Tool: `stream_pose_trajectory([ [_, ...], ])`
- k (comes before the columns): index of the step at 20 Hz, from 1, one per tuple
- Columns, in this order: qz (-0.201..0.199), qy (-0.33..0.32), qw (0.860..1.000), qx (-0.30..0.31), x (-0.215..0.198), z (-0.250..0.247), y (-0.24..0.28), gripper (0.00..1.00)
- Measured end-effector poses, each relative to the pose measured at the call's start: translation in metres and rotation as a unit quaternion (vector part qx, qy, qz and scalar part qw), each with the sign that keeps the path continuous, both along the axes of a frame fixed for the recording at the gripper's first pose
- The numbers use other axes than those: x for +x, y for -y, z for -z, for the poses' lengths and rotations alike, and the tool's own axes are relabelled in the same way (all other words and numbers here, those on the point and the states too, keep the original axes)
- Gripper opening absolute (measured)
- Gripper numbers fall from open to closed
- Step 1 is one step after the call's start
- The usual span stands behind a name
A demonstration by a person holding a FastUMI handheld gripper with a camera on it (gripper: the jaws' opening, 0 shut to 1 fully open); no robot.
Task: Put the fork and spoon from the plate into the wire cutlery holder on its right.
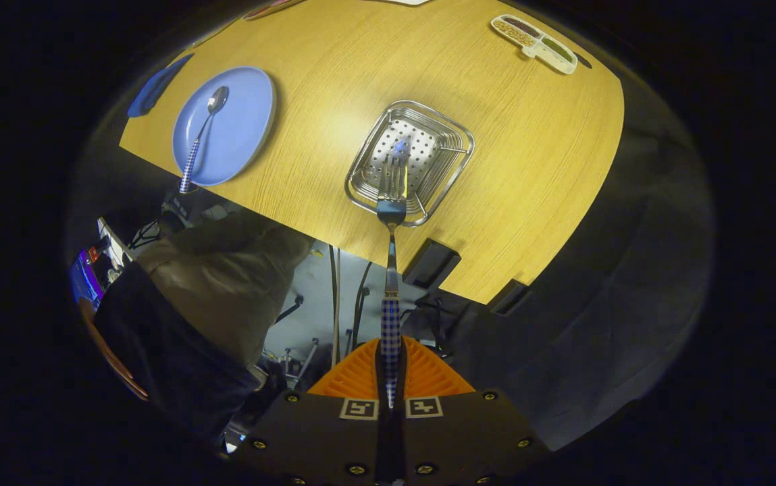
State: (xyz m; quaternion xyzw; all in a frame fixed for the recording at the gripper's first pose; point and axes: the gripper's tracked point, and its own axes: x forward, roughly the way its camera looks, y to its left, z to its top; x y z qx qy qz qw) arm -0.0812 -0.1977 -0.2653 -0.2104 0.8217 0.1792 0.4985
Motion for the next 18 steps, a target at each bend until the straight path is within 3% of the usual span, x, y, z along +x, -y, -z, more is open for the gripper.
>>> stream_pose_trajectory([
  [10,-0.019,-0.065,0.997,-0.029,0.035,0.026,-0.008,0.00],
  [18,0.001,-0.087,0.995,-0.050,0.052,0.041,-0.013,0.00],
])
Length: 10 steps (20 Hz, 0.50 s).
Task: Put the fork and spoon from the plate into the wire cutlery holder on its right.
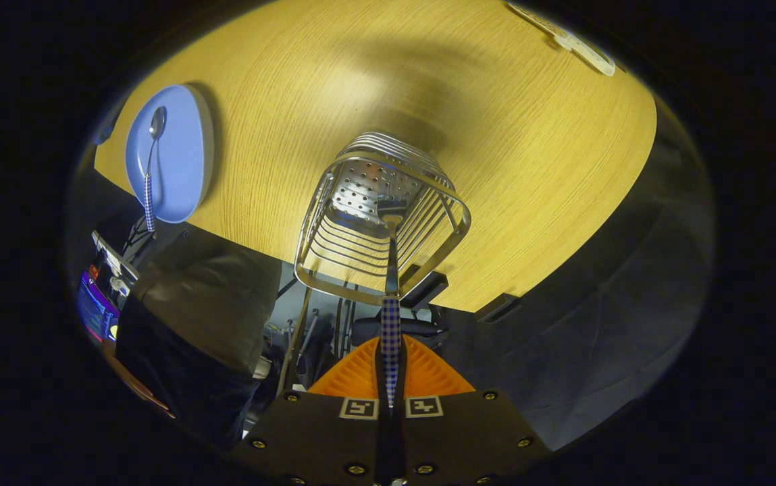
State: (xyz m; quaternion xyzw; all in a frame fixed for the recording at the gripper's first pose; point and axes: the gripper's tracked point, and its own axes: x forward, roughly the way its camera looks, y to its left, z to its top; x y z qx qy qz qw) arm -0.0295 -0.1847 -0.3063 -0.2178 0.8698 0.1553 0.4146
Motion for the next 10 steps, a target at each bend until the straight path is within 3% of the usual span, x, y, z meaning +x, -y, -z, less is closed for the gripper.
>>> stream_pose_trajectory([
  [5,0.010,-0.002,1.000,-0.006,0.0056,0.0077,-0.0019,0.00],
  [8,0.035,0.004,0.999,0.000,0.0103,0.0077,-0.0088,0.10],
  [10,0.039,0.008,0.999,0.003,0.0071,0.0091,-0.0067,0.10],
])
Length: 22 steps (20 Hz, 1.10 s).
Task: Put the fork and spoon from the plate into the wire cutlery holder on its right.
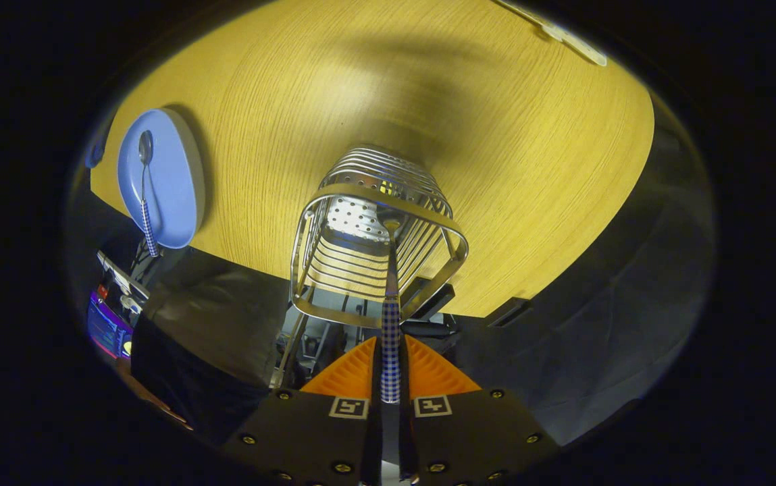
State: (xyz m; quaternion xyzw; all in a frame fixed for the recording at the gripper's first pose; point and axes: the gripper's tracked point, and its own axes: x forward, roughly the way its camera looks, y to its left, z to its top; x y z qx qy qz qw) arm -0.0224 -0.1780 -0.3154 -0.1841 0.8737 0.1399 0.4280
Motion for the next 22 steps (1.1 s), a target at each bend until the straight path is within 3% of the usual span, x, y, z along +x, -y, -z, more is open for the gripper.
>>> stream_pose_trajectory([
  [9,0.029,0.035,0.999,0.019,0.002,-0.015,-0.008,0.11],
  [10,0.038,0.036,0.998,0.023,0.000,-0.015,-0.010,0.18],
  [13,0.050,0.054,0.997,0.030,0.002,-0.016,-0.009,0.26],
  [22,0.069,0.151,0.986,0.030,0.001,-0.047,-0.018,0.26],
])
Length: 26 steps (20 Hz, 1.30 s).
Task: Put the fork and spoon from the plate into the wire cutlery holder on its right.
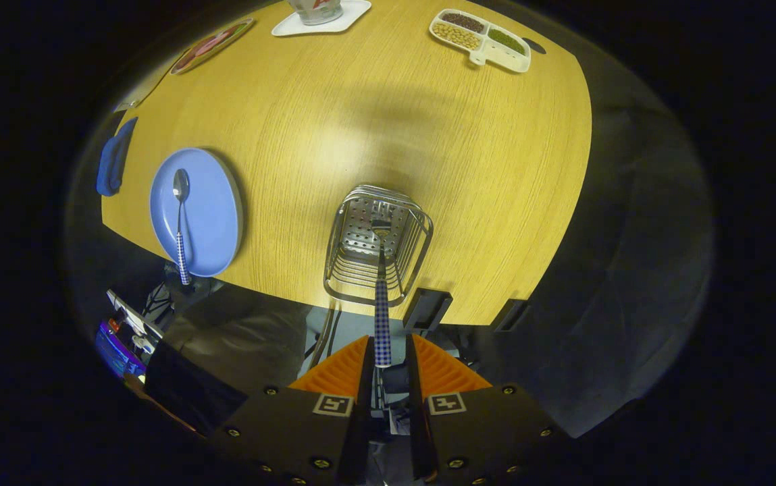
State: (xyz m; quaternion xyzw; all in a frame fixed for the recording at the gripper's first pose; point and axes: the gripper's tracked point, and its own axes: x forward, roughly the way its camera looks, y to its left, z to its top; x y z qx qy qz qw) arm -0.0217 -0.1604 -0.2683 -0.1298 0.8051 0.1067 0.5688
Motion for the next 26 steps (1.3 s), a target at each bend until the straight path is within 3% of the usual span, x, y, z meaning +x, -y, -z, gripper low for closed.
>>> stream_pose_trajectory([
  [6,-0.024,0.044,0.998,0.036,-0.029,-0.018,-0.048,0.26],
  [15,-0.065,0.061,0.993,0.078,-0.082,-0.004,-0.132,0.26],
  [26,-0.045,0.078,0.987,0.132,-0.106,0.029,-0.248,0.26],
])
